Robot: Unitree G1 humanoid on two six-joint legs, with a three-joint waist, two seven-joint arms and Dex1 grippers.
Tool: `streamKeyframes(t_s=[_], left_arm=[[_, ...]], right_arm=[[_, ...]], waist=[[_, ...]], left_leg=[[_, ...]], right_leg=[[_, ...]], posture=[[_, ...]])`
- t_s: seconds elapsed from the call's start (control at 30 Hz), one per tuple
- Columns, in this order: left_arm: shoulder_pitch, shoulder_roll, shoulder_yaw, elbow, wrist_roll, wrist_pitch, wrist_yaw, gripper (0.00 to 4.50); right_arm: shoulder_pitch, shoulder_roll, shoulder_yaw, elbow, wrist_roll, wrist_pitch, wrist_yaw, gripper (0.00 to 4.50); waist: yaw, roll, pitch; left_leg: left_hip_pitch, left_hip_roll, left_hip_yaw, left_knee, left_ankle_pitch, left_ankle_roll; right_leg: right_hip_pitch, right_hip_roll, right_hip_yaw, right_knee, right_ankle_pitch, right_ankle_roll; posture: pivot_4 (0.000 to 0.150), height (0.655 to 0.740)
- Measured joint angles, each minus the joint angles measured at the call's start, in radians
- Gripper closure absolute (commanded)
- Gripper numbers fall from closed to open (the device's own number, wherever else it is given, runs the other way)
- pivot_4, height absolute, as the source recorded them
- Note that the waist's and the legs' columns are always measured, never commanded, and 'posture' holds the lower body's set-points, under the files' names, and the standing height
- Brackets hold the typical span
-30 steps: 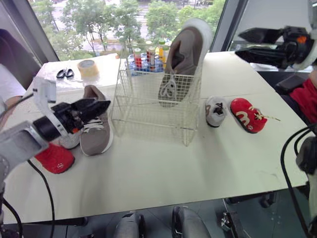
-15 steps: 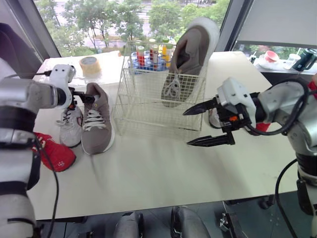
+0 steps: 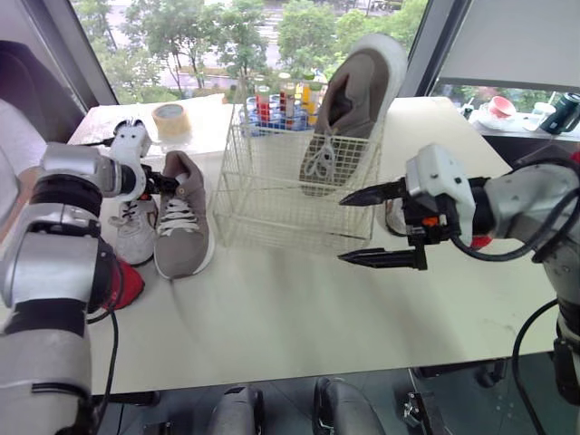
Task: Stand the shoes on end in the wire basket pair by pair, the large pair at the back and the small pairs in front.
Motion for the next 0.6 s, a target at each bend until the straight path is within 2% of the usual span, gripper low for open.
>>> streamKeyframes(t_s=[0.1, 0.33, 0.43, 0.6], left_arm=[[0.001, -0.012, 0.002, 0.019, 0.055, -0.048, 0.003, 4.46], [-0.005, -0.023, 0.058, 0.028, 0.103, -0.053, -0.009, 4.49], [-0.044, -0.012, 0.145, 0.049, 0.080, -0.025, 0.032, 4.49], [-0.175, 0.047, 0.304, 0.036, 0.026, -0.048, 0.152, 4.49]], right_arm=[[-0.002, 0.000, 0.002, 0.012, 0.000, -0.018, -0.011, 0.00], [-0.002, -0.001, 0.003, 0.040, 0.000, -0.035, -0.020, 0.00], [-0.002, -0.001, 0.002, 0.057, 0.000, -0.038, -0.033, 0.00], [-0.005, -0.007, -0.002, 0.089, 0.001, -0.044, -0.049, 0.00]], waist=[[-0.001, 0.000, 0.000], [-0.001, 0.000, 0.000], [-0.003, -0.005, 0.002], [-0.007, -0.005, 0.002]], left_leg=[[0.000, 0.000, 0.000, 0.000, 0.000, 0.000], [0.000, 0.000, 0.000, 0.001, 0.000, 0.000], [-0.004, 0.000, -0.001, 0.001, 0.000, 0.000], [-0.014, 0.001, -0.002, 0.007, 0.001, -0.001]], right_leg=[[0.000, 0.000, 0.000, 0.000, 0.000, 0.000], [0.000, 0.000, -0.001, 0.001, 0.000, 0.000], [-0.002, 0.000, -0.002, 0.001, 0.000, 0.000], [-0.008, 0.000, -0.003, 0.001, 0.001, 0.001]], posture=[[0.150, 0.7400], [0.150, 0.7400], [0.150, 0.7400], [0.150, 0.7400]])
